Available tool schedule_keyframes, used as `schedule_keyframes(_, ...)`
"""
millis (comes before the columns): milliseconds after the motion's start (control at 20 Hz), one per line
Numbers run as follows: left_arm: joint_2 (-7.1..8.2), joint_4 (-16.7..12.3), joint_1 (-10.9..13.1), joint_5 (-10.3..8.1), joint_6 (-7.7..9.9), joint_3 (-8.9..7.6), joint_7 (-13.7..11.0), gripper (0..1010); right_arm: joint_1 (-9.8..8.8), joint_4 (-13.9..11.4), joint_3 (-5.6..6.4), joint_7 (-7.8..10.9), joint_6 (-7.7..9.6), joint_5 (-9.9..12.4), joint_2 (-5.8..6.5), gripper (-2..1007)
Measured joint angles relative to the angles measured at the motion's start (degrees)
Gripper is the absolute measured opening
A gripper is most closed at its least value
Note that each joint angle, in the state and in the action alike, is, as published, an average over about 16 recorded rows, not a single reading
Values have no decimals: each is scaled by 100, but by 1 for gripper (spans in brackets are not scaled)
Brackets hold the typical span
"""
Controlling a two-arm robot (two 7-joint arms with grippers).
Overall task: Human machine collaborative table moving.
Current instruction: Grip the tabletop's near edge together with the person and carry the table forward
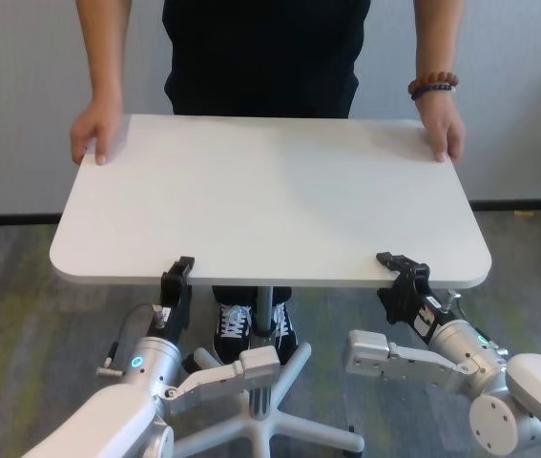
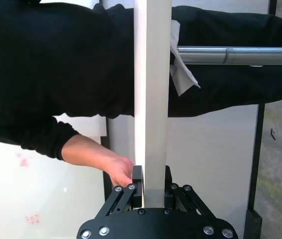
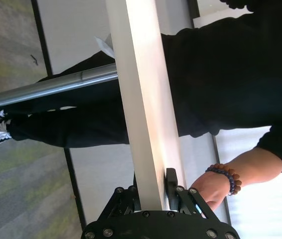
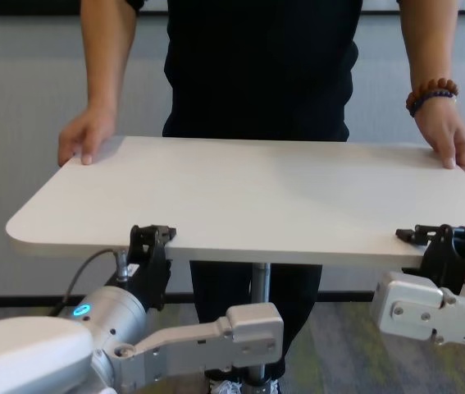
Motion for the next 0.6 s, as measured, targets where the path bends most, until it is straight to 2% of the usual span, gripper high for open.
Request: schedule_keyframes(600,-137,358,-112,-59,-24,98,107,236,108,281,-76,-8,-57,48,-56,266)
